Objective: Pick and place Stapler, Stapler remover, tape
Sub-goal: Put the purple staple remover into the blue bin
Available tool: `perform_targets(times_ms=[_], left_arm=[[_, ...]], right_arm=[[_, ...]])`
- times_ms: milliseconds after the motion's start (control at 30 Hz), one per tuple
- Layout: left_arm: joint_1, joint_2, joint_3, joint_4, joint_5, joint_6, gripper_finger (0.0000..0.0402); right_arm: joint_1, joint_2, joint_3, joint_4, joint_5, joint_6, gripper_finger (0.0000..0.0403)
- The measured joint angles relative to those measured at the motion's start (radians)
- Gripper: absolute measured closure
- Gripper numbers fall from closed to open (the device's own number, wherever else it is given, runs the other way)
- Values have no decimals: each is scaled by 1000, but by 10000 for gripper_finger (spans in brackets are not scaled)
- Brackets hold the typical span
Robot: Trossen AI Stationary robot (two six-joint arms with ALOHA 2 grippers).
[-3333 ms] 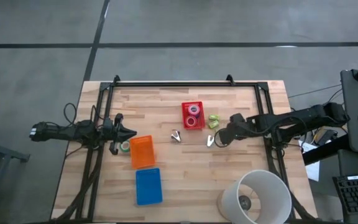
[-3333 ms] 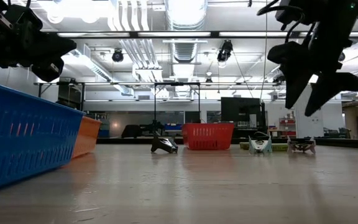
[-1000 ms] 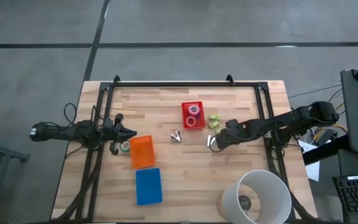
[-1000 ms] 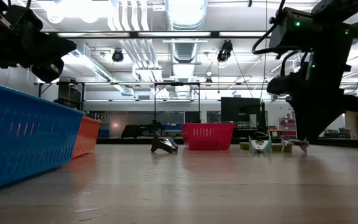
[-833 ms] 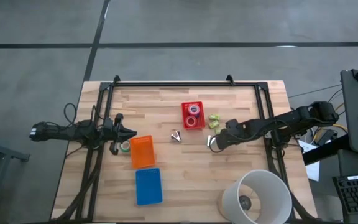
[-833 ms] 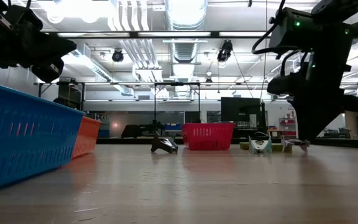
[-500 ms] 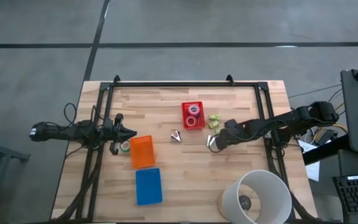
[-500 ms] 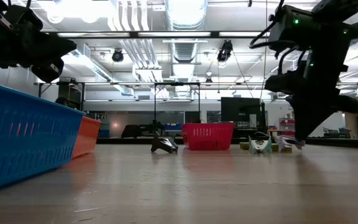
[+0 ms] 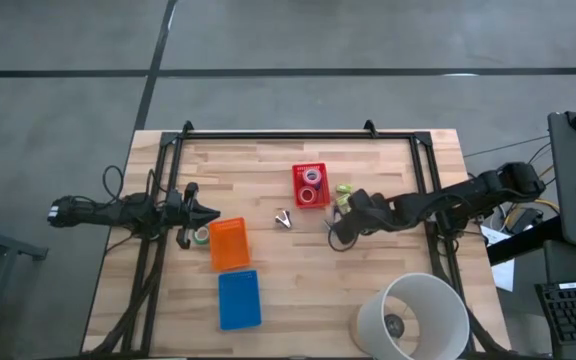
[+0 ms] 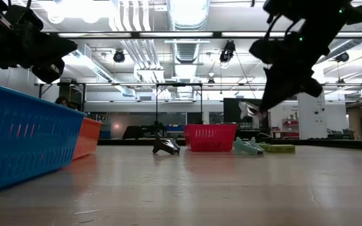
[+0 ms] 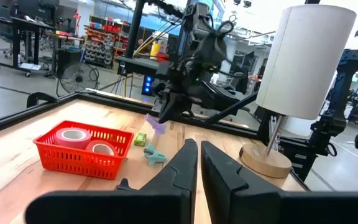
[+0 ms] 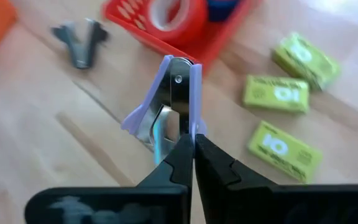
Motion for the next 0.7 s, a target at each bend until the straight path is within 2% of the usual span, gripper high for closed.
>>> perform_targets(times_ms=[133, 300, 700], left_arm=[[0, 0, 0, 0, 0, 0, 378], [0, 0, 0, 0, 0, 0, 376], [0, 0, 0, 0, 0, 0, 378]], right_arm=[[45, 0, 11, 43, 62, -76, 394], [77, 1, 12, 183, 123, -204, 394], [53, 1, 12, 433, 31, -490, 394]])
